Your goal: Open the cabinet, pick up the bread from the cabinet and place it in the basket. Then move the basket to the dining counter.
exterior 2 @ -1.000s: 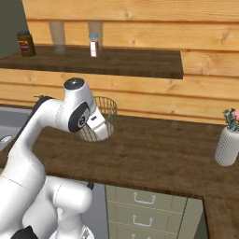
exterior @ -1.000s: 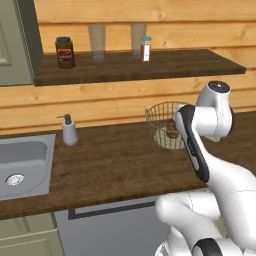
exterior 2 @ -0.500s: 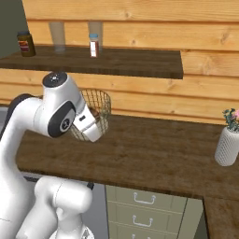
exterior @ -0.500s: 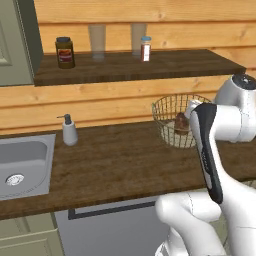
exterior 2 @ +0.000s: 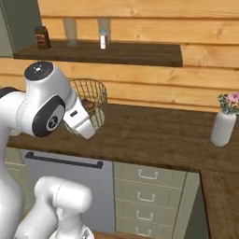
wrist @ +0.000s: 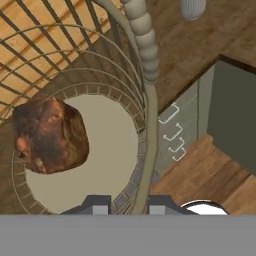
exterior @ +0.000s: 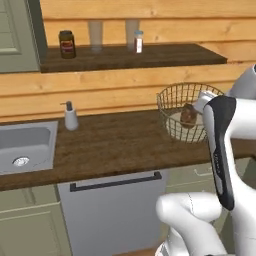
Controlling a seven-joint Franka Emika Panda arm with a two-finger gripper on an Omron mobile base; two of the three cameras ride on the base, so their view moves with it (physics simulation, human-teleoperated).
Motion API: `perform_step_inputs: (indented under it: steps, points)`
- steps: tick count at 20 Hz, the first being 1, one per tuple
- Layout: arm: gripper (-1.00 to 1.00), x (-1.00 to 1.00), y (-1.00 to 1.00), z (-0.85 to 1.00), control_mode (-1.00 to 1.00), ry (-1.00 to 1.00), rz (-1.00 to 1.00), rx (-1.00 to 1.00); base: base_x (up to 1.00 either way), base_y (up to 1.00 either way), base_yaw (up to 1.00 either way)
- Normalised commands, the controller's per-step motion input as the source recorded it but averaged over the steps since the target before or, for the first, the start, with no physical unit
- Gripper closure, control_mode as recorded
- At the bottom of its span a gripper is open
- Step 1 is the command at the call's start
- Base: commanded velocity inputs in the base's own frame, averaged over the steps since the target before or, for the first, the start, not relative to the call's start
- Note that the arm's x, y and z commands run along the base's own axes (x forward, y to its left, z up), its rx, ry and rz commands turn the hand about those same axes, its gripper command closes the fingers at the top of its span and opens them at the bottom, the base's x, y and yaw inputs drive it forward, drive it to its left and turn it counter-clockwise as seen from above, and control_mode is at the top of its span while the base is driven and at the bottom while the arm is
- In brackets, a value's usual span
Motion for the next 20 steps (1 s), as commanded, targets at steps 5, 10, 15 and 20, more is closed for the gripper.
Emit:
perform_step_inputs:
  steps: [5,10,15,20]
  points:
    - [1.0,0.0,0.0,0.0,1.0,0.0,0.0,0.0,-0.88,1.0,0.11]
    - [1.0,0.0,0.0,0.0,1.0,0.0,0.0,0.0,-0.16,1.0,0.56]
    - [1.0,0.0,0.0,0.0,1.0,0.0,0.0,0.0,0.0,0.95,0.66]
    - [1.0,0.0,0.0,0.0,1.0,0.0,0.0,0.0,0.0,0.79,0.62]
